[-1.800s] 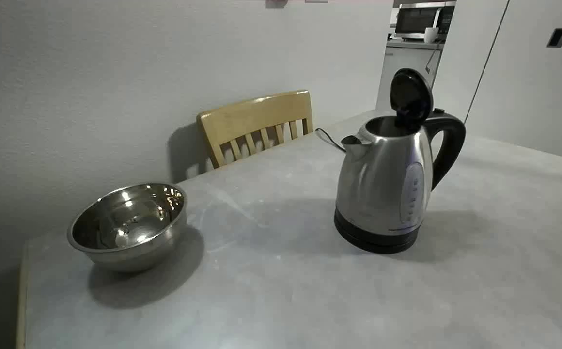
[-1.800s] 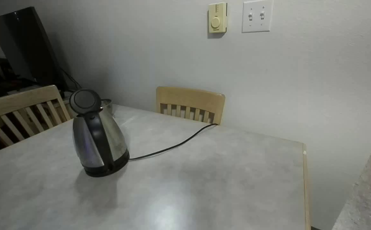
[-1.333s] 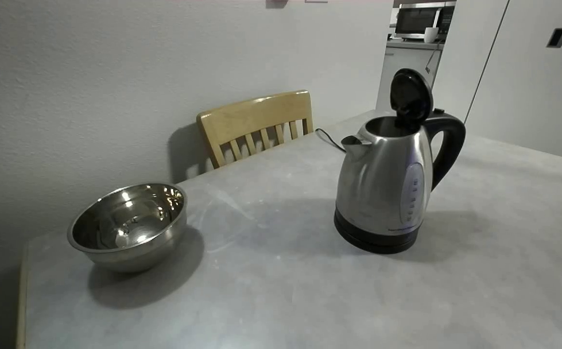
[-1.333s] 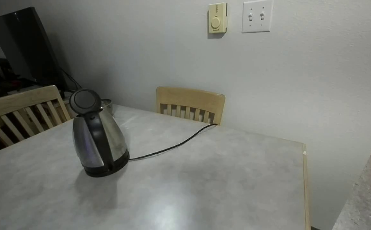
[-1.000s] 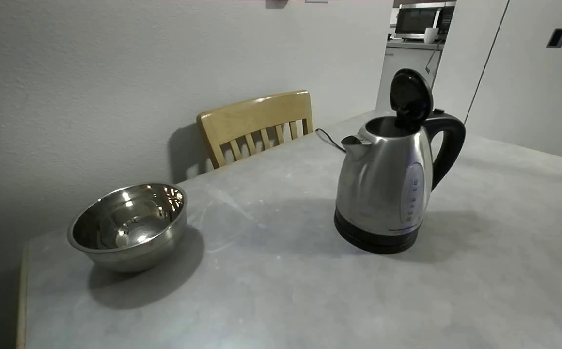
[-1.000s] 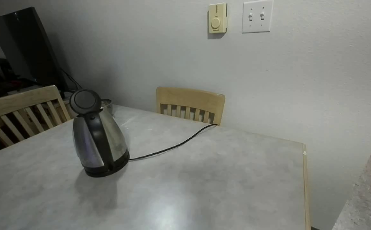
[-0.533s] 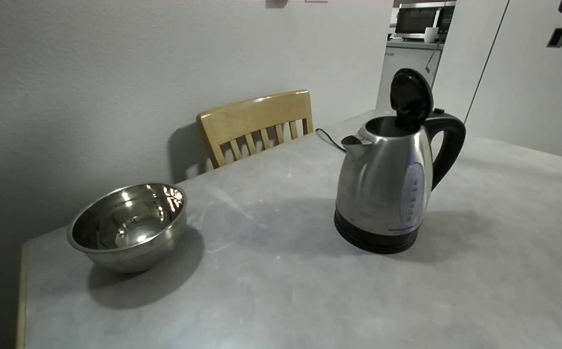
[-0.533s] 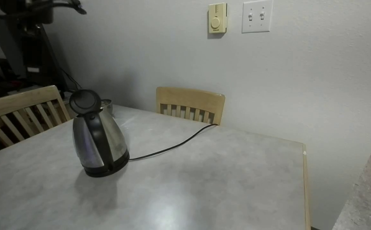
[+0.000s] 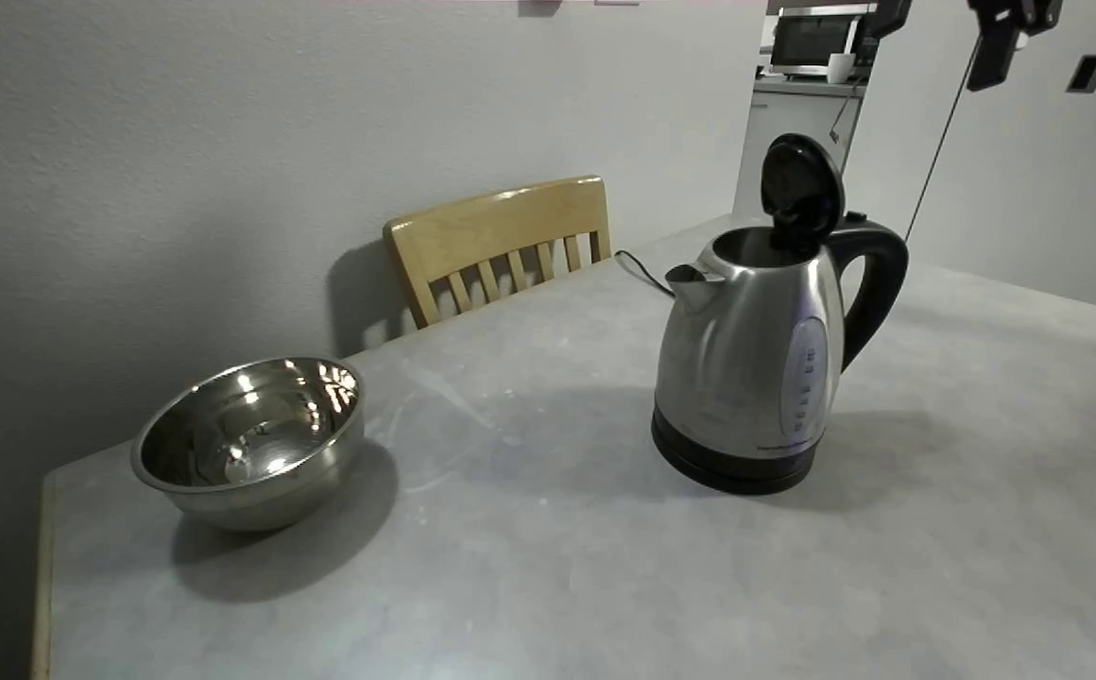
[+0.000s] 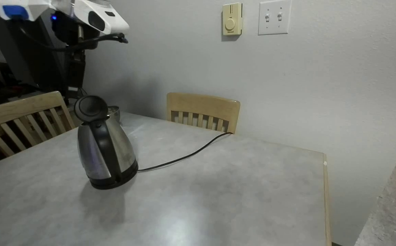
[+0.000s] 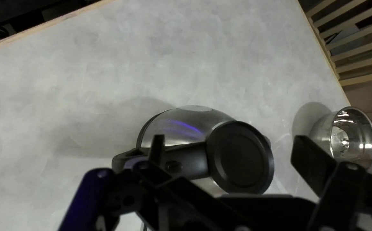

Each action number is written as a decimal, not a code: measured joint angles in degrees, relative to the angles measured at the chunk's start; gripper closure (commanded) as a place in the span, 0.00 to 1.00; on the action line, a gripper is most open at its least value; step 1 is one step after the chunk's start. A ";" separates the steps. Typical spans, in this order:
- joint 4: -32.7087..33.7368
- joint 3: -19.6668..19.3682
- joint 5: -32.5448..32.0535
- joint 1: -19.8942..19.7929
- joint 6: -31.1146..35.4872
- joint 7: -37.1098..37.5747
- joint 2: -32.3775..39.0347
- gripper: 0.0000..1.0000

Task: Close the kettle

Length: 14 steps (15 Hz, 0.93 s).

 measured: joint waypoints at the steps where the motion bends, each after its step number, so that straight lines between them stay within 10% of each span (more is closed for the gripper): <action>1: 0.76 -0.01 0.02 -0.30 0.00 0.50 1.20 0.00; 5: 3.42 0.00 0.03 -0.74 -0.69 2.20 5.73 0.04; 6: 3.97 0.05 0.03 -0.74 -1.01 2.58 6.67 0.25; 14: 9.06 0.96 0.01 -0.73 -8.96 2.86 11.73 0.80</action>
